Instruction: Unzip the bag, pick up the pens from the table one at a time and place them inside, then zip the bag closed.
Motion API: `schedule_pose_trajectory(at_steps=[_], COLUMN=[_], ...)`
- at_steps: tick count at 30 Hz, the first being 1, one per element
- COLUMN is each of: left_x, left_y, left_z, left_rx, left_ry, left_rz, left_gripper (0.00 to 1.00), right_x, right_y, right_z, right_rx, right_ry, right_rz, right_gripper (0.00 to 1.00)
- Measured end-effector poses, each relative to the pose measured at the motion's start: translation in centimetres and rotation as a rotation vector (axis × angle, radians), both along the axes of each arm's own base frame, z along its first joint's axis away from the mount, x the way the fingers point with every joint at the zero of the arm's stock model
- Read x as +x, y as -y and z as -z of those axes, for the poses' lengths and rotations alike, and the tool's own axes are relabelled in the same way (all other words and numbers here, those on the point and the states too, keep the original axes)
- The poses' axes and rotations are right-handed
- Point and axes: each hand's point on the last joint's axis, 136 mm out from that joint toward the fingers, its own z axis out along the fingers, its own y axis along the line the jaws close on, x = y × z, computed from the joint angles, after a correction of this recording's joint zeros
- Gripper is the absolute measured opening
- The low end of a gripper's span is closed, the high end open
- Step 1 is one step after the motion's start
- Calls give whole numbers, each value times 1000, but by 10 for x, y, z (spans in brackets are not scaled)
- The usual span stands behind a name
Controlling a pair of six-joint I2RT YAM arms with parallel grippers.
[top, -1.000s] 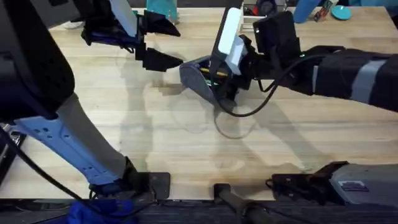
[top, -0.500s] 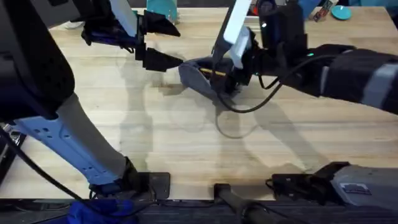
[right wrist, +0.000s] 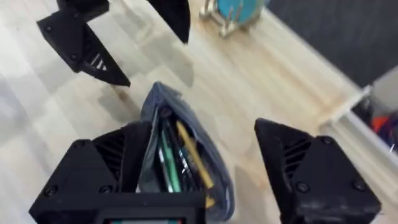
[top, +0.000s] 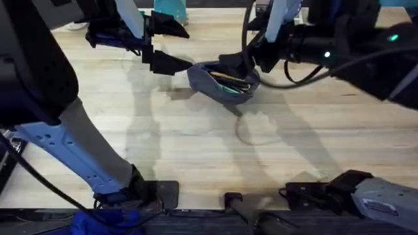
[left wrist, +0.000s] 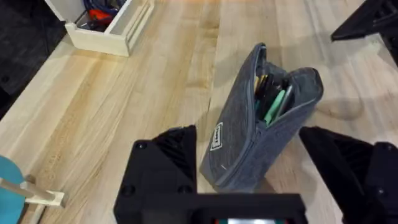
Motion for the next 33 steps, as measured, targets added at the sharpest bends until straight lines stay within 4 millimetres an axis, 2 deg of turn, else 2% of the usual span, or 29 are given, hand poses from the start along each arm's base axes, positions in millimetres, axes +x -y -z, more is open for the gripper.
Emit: schedule_pose_trajectory(at_steps=[3, 8, 12, 20, 25, 33], left_x=[0, -1, -9, -10, -7, -6], left_y=[0, 0, 0, -23, -37, -44], left_z=[0, 0, -2, -3, -3, 6], left_rx=[0, 0, -5, 3, 18, 80], left_ry=[0, 3, 0, 91, 164, 221], left_rz=[0, 4, 21, 4, -9, 15], left_gripper=[994, 994, 994, 993, 993, 993], right_x=[-3, -4, -5, -11, -18, -30], right_y=[5, 8, 9, 12, 0, -21], right_z=[-6, -33, -47, -49, -55, -65], right_rx=[-3, 44, 94, 178, 210, 291], right_ry=[-74, -125, -168, -297, -316, -372], right_rz=[44, 99, 146, 243, 238, 288], right_gripper=[996, 997, 996, 996, 996, 997])
